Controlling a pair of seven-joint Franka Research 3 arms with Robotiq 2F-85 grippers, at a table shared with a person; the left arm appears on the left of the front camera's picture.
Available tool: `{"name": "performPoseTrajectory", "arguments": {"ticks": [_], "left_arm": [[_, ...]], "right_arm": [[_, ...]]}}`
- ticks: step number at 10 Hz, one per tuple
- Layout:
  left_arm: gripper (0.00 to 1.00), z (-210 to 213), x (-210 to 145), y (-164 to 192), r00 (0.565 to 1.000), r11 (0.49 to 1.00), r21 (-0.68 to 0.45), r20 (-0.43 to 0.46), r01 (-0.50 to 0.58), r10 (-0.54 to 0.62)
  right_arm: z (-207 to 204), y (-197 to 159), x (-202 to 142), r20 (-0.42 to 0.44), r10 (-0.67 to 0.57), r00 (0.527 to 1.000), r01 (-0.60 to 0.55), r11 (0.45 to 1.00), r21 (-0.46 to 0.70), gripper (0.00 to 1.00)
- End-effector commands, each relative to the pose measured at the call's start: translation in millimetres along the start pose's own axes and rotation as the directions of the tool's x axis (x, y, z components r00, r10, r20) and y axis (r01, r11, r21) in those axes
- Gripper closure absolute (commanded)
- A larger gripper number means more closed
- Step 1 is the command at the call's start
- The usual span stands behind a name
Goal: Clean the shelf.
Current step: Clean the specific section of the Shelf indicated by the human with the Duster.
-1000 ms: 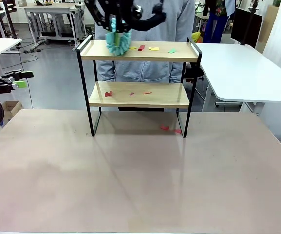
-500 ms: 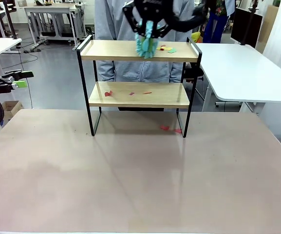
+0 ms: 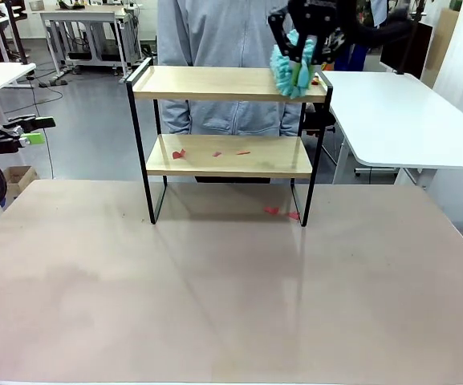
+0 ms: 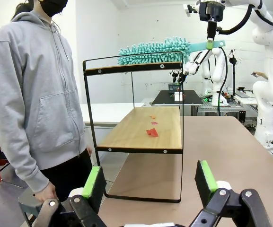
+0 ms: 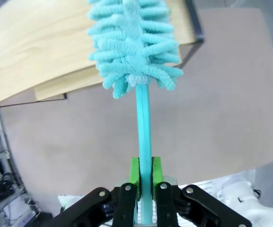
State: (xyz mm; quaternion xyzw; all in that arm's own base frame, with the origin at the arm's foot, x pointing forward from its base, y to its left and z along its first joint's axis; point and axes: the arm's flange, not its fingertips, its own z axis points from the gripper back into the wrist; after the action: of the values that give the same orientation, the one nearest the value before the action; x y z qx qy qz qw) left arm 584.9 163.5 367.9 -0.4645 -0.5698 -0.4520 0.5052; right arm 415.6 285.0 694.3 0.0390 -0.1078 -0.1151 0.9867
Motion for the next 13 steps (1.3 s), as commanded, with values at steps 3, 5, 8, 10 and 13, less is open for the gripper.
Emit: {"name": "performPoseTrajectory", "arguments": {"ticks": [3, 5, 8, 10, 13], "left_arm": [[0.00, -1, 3, -1, 1.000, 1.000, 0.003, -0.003, 0.016, -0.016], [0.00, -1, 3, -1, 1.000, 1.000, 0.003, -0.003, 0.016, -0.016], [0.00, -1, 3, -1, 1.000, 1.000, 0.003, -0.003, 0.016, -0.016], [0.00, -1, 3, -1, 1.000, 1.000, 0.003, -0.003, 0.016, -0.016], [0.00, -1, 3, -1, 1.000, 1.000, 0.003, -0.003, 0.016, -0.016]], "right_arm": [[5, -52, -7, -0.014, 0.004, 1.000, -0.004, 0.998, -0.065, 0.87], [23, -49, -19, 0.071, 0.051, 0.996, -0.053, 0.998, 0.019, 0.87], [10, -40, -2, 0.006, 0.002, 1.000, -0.002, 0.999, -0.047, 0.87], [12, -38, -6, 0.016, 0.019, 1.000, -0.018, 0.999, -0.041, 0.87], [51, -56, -19, 0.109, 0.227, 0.968, -0.236, 0.969, 0.071, 0.87]]}}
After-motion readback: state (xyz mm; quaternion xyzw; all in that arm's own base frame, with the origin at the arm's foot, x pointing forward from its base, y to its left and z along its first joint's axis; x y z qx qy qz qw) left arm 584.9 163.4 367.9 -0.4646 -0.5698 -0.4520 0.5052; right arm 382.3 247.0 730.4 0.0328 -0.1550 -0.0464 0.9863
